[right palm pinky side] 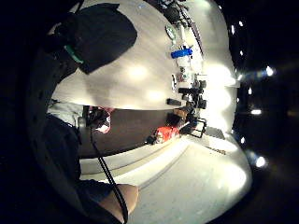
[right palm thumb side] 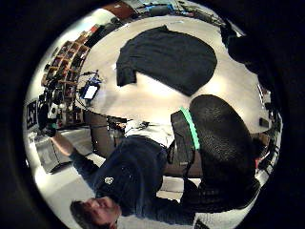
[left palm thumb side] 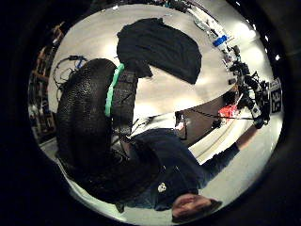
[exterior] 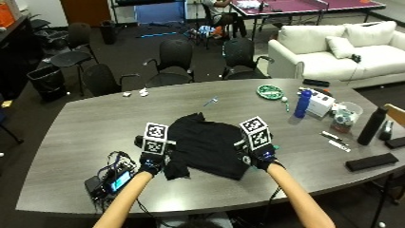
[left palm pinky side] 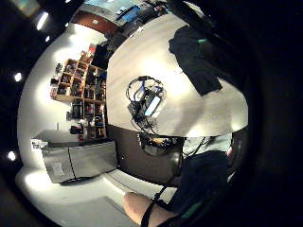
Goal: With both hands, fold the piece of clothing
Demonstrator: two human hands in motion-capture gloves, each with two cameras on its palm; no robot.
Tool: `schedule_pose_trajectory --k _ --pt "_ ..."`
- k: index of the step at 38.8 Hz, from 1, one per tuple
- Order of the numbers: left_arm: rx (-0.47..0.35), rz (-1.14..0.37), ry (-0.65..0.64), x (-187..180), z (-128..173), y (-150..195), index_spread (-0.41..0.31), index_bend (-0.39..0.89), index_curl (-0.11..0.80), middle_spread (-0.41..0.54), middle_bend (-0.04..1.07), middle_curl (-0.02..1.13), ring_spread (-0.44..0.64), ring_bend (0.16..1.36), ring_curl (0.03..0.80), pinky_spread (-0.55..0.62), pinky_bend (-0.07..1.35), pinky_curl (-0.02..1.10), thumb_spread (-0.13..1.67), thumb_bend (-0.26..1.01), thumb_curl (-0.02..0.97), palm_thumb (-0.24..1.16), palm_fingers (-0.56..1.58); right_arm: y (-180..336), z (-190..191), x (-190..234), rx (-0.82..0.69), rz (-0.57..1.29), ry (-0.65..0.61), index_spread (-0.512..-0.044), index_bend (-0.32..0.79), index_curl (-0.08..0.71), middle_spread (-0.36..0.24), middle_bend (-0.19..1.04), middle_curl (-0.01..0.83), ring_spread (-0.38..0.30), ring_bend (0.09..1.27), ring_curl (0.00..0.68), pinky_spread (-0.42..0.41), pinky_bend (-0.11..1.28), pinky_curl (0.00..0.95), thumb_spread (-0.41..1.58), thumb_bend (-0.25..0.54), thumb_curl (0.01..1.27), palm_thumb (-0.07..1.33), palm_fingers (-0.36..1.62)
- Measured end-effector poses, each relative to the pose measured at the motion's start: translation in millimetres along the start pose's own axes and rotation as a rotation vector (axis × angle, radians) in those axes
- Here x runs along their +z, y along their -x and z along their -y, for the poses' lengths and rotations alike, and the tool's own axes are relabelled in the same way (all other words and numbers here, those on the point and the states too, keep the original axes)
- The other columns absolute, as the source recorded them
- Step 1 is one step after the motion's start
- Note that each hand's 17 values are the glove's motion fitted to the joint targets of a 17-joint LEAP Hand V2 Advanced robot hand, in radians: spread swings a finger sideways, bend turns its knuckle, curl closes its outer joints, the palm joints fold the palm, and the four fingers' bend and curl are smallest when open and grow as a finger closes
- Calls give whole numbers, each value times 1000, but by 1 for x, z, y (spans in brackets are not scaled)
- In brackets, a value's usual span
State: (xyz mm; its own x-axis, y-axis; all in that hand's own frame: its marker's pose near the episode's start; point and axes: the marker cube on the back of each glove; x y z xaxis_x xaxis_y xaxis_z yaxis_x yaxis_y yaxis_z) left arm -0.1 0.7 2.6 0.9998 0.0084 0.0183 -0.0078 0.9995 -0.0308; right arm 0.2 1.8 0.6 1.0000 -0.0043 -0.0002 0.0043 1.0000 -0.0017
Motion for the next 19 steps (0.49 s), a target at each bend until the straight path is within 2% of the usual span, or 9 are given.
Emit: schedule_pose_trajectory --k 2,5,8,15,19 --pt "2 12 16 2 0 0 -62 214 86 21 190 75 65 468 118 35 335 93 540 120 45 185 622 0 -2 0 -3 3 1 -140 177 81 -67 244 87 -57 479 112 -2 417 101 530 251 67 362 842" --pt "8 28 42 6 3 -1 -78 201 130 26 176 128 79 489 178 44 347 154 741 125 68 199 601 -2 -6 -2 -5 16 -2 -176 162 145 -86 236 133 -72 507 188 -2 429 168 740 275 90 396 816" --pt "20 20 50 8 5 -3 -89 198 167 32 161 154 94 499 207 50 343 186 888 122 90 204 579 -5 -8 -5 2 39 -5 -199 149 176 -87 243 170 -81 507 226 -2 426 201 898 284 109 412 806" --pt "29 -8 27 19 6 1 -102 187 230 44 152 188 111 504 240 61 329 232 1094 103 133 207 549 -13 -9 -14 57 66 -51 -226 130 209 -72 241 231 -93 500 269 -9 415 241 1127 274 144 422 801" --pt "31 -41 62 33 2 9 -106 160 246 46 161 206 108 522 254 64 327 251 1158 88 153 207 540 -23 -2 -16 100 86 -50 -227 128 221 -63 237 258 -97 492 283 -10 410 256 1203 246 155 396 811"
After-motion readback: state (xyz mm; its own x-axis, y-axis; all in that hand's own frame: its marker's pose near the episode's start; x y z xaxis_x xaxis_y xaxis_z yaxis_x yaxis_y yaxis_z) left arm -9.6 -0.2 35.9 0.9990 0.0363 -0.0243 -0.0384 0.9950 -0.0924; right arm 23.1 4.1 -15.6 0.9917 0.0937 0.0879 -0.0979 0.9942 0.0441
